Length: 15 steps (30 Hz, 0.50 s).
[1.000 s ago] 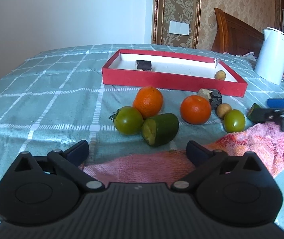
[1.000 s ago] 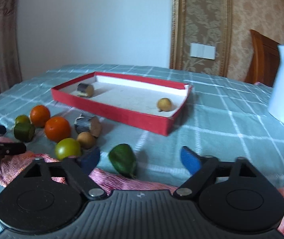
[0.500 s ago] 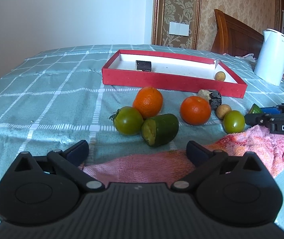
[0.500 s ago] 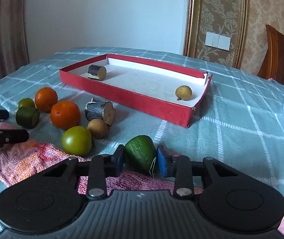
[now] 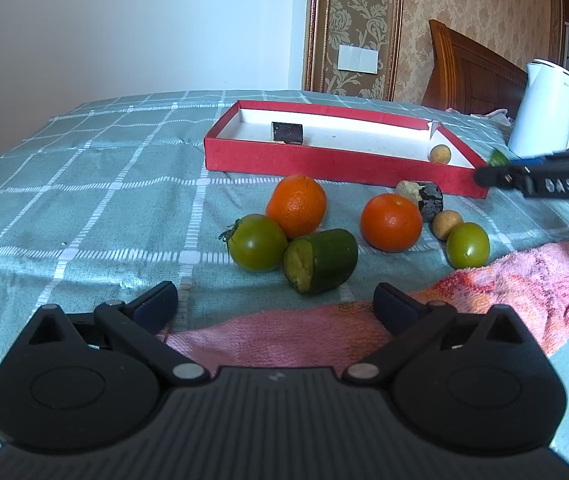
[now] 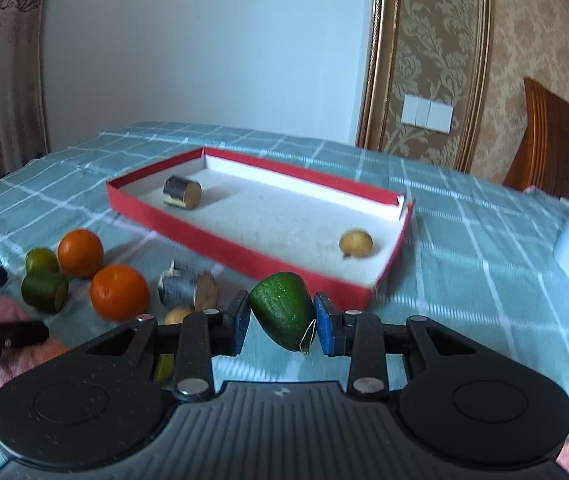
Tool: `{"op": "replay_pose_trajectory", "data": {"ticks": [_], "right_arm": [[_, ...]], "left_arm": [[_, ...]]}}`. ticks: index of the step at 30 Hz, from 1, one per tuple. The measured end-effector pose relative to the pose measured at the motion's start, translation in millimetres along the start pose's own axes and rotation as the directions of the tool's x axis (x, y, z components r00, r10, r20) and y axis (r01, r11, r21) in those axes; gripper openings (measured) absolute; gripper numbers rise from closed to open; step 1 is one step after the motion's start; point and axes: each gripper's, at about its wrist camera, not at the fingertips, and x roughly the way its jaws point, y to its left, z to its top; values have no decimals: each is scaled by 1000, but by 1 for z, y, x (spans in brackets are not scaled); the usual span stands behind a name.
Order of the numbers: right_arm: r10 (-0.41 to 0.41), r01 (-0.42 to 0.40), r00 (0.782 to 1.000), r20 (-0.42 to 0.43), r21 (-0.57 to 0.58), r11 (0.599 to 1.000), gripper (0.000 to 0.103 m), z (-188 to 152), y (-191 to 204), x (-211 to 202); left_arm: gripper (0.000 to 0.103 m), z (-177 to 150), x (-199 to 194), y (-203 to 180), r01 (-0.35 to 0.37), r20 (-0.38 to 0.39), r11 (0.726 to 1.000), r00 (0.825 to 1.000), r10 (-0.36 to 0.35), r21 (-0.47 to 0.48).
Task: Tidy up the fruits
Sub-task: 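Carry the avocado into the tray and open the right gripper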
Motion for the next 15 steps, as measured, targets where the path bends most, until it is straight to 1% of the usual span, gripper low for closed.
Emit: {"op": "replay_pose_trajectory", "data": {"ticks": [7, 10, 15], "right_arm": [[-46, 47, 998, 37, -23, 999, 34, 27, 7, 27], [-75, 76, 997, 30, -25, 997, 34, 36, 7, 46], [-111, 110, 994, -13, -23, 994, 34, 45, 6, 84]], "left_arm": [[103, 0, -1, 0, 1, 1, 1000, 1000, -1, -2], [103, 0, -2, -1, 5, 4, 1000, 1000, -5, -6], [103, -1, -3, 3, 17, 12, 1000, 1000, -17, -19]]}}
